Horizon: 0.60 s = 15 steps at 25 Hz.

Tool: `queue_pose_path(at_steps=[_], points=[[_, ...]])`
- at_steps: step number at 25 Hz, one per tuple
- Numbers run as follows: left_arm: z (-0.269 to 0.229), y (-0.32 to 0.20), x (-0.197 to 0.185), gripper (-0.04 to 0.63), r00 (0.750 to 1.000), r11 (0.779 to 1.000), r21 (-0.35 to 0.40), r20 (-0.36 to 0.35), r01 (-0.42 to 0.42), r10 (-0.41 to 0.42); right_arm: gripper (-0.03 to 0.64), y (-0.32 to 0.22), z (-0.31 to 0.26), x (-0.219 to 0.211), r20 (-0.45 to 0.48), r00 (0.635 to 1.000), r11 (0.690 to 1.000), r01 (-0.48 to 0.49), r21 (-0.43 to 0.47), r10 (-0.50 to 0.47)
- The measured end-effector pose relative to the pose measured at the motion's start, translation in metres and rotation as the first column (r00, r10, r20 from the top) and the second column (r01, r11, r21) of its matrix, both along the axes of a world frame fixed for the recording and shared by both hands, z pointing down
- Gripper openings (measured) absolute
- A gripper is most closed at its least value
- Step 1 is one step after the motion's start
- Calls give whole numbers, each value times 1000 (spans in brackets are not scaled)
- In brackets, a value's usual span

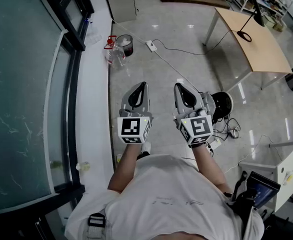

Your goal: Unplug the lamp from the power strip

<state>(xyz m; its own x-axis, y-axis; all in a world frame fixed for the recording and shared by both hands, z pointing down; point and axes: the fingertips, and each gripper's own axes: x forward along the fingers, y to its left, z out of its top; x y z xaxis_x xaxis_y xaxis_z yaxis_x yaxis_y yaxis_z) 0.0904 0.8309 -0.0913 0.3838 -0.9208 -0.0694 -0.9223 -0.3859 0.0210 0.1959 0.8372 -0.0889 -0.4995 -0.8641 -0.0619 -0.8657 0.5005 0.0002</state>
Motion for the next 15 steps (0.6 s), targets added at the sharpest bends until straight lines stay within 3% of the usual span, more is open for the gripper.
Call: queue_pose_path(at_steps=[8, 15], points=[[5, 1, 10, 2, 1000, 1000, -9, 16, -9, 9, 5, -3, 6, 4, 29, 1000, 1000, -11, -26, 12], [18, -2, -11, 2, 1000, 999, -36, 9, 0, 0, 5, -5, 21, -22, 20, 1000, 998, -9, -67, 10]])
